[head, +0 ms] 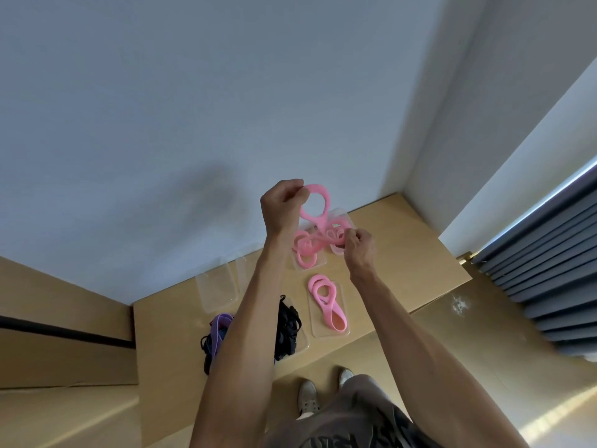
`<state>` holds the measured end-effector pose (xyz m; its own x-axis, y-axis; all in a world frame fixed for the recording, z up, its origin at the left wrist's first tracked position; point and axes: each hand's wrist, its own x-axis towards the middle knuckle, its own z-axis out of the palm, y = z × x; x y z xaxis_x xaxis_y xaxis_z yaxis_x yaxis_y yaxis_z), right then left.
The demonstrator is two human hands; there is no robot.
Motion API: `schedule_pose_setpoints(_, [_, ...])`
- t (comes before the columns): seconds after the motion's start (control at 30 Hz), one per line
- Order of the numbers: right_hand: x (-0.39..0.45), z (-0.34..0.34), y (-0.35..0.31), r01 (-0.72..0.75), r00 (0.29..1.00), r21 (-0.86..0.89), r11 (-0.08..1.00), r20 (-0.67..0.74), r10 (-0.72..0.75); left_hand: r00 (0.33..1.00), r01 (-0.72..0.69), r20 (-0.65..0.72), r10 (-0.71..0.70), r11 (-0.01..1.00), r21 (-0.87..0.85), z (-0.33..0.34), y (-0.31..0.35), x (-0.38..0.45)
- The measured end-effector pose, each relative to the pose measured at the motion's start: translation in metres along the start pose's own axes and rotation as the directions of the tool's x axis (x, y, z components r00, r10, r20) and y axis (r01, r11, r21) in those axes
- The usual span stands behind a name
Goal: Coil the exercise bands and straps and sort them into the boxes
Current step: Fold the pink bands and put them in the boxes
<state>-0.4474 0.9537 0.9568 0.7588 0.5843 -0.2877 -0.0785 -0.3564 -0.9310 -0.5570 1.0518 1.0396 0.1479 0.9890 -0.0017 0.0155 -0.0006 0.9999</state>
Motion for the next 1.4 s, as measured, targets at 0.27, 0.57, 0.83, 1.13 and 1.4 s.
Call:
schedule_pose_setpoints(0.27, [-0.009, -0.005, 0.033, -0.171, 0.976, -0.21, 0.963, 0.1, 0.195, 0.953, -0.003, 0.304, 0.007, 1.0, -0.013, 0.004, 0.015, 0.005])
schedule_pose_setpoints(0.57, [-0.003, -0.01, -0.049, 0.088, 0.895, 0.318, 0.944, 0.391, -0.215, 0.937, 0.024, 0.343, -0.068, 0.991, 0.133, 0.012, 0.002, 0.006])
schedule_pose_setpoints(0.83, [0.012, -0.002, -0.035, -0.136, 0.922, 0.301, 0.944, 0.388, 0.009, 0.918, 0.379, -0.097, -0.383, 0.782, 0.495, 0.004, -0.067, -0.014])
schedule_pose_setpoints(1.13, [0.017, -0.011, -0.03, -0.237, 0.895, 0.316, 0.919, 0.439, 0.08, 0.275, 0.915, 0.248, -0.929, 0.332, 0.231, 0.012, -0.139, -0.059])
schedule_pose_setpoints(1.4, [0.02, -0.026, -0.005, -0.307, 0.858, 0.254, 0.917, 0.491, 0.151, 0.389, 0.92, 0.284, -0.876, 0.357, -0.159, 0.034, -0.148, -0.054])
